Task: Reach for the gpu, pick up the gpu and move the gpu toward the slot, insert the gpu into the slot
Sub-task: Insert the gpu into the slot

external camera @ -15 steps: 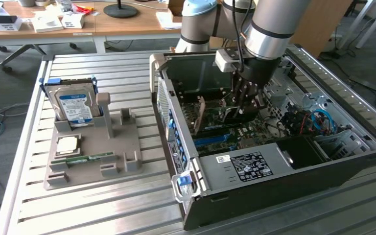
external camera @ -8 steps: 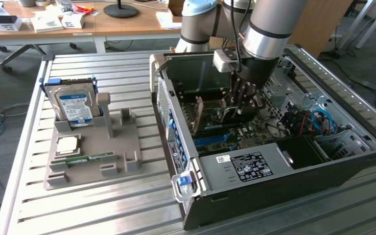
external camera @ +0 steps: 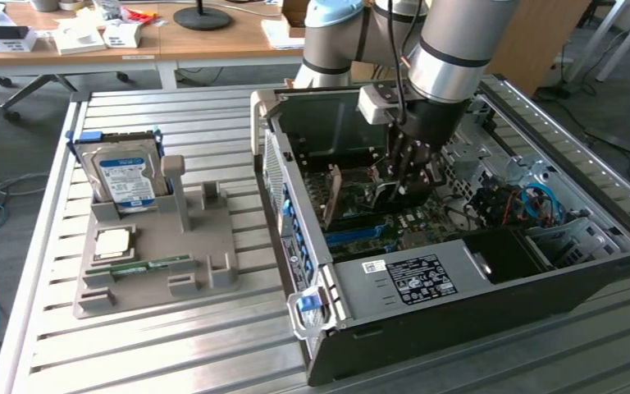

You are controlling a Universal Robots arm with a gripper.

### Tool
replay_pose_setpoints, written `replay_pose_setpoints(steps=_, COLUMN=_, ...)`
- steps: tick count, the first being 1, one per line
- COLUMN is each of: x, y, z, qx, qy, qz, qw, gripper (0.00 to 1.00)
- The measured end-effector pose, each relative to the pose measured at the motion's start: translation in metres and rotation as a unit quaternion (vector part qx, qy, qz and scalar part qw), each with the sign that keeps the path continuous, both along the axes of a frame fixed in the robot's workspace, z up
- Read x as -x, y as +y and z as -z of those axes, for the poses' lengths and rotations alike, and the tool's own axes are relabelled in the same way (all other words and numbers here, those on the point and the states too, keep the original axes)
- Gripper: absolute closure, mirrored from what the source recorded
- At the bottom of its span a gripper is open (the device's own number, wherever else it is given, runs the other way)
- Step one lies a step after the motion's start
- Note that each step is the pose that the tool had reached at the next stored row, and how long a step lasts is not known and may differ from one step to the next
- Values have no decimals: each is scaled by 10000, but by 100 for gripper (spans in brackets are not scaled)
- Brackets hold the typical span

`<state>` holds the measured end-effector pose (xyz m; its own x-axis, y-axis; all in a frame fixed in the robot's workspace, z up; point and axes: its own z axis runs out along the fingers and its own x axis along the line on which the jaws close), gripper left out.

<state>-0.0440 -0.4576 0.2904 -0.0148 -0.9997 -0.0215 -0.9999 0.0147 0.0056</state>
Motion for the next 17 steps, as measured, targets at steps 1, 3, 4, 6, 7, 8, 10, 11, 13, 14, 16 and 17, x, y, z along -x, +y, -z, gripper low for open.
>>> replay_pose_setpoints(steps=1, x=0, y=0, z=0, qx=0, qy=0, qz=0, qw=10000, gripper=74)
replay_pose_setpoints(steps=3, x=0, y=-6, z=0, qx=0, qy=0, qz=0, qw=10000, gripper=74)
replay_pose_setpoints(steps=4, x=0, y=-11, z=0, qx=0, qy=0, qz=-1, qw=10000, gripper=74)
replay_pose_setpoints(steps=6, x=0, y=-12, z=0, qx=0, qy=0, qz=0, qw=10000, gripper=74)
replay_pose_setpoints(steps=7, x=0, y=-12, z=0, qx=0, qy=0, qz=0, qw=10000, gripper=74)
replay_pose_setpoints(steps=8, x=0, y=-12, z=0, qx=0, qy=0, qz=0, qw=10000, gripper=74)
replay_pose_setpoints(steps=10, x=0, y=-12, z=1, qx=0, qy=0, qz=0, qw=10000, gripper=74)
replay_pose_setpoints(steps=11, x=0, y=-12, z=6, qx=-1, qy=-1, qz=0, qw=10000, gripper=74)
replay_pose_setpoints(steps=13, x=0, y=-12, z=16, qx=0, qy=0, qz=0, qw=10000, gripper=74)
replay_pose_setpoints(steps=14, x=0, y=-12, z=19, qx=1, qy=0, qz=0, qw=10000, gripper=74)
replay_pose_setpoints(steps=16, x=0, y=-13, z=19, qx=1, qy=0, qz=0, qw=10000, gripper=74)
replay_pose_setpoints(steps=17, x=0, y=-13, z=19, qx=1, qy=0, qz=0, qw=10000, gripper=74)
